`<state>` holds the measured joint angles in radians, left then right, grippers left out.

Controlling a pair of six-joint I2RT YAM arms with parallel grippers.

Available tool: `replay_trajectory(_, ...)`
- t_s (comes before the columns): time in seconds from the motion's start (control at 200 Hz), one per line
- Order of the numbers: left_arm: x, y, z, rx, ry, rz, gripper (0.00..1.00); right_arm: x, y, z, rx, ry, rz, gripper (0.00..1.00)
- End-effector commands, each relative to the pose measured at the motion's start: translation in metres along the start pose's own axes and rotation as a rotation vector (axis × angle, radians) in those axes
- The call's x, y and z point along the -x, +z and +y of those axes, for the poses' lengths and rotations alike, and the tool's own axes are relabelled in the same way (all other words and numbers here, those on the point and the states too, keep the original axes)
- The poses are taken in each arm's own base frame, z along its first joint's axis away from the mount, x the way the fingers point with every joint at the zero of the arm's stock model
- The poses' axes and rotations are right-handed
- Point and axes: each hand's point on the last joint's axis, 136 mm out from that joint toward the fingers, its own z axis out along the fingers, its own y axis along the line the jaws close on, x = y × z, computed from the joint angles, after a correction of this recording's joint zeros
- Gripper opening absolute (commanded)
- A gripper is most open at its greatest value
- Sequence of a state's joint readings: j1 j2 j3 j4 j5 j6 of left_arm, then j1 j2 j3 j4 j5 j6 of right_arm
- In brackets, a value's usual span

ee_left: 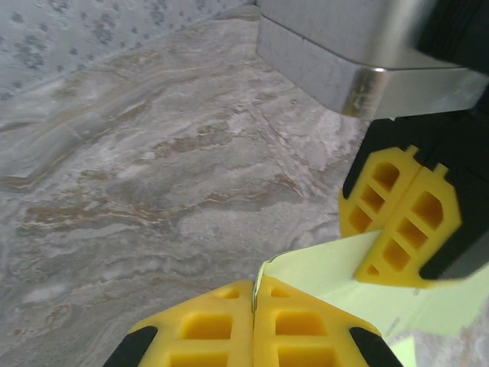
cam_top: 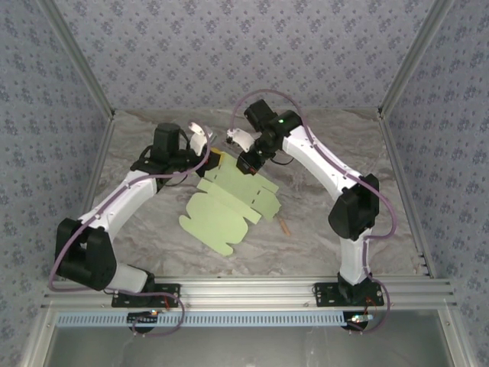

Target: Fold the paper box

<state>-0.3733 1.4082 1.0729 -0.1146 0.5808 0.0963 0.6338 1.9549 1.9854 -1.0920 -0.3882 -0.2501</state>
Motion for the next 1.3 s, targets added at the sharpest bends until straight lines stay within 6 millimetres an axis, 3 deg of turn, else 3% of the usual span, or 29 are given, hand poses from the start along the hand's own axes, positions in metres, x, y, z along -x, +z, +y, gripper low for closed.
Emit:
replay_trajectory(0.0,0.001,-0.002,0.01,0.118,-0.037,-0.024,0.01,0.033,-0.011,0.002,-0.02,0.077,-0.104,0.0)
replay_trajectory(0.245,0.004,0.002,-0.016,0.019,-0.024,-0.072,0.06,0.049,-0.011,-0.008,-0.07,0.186,-0.145,0.0)
replay_trajectory(0.475,-0.001,-0.002,-0.025,-0.028,0.001,-0.048,0.17,0.044,-0.01,-0.011,-0.073,0.174,-0.125,0.0)
replay_trajectory(0.66,-0.004,-0.005,-0.026,-0.038,0.002,-0.03,0.14,0.042,-0.014,-0.018,-0.079,0.176,-0.126,0.0)
replay_trajectory(0.78,-0.007,-0.004,-0.033,-0.081,-0.001,-0.026,0.08,0.043,-0.015,-0.022,-0.089,0.188,-0.129,0.0)
replay_trajectory(0.949,-0.006,-0.004,-0.042,-0.136,0.003,-0.048,0.08,0.044,-0.011,-0.024,-0.093,0.21,-0.126,0.0)
replay_trajectory(1.299,-0.003,0.012,-0.018,0.099,-0.041,-0.108,0.06,0.061,-0.004,-0.02,-0.081,0.262,-0.178,0.0)
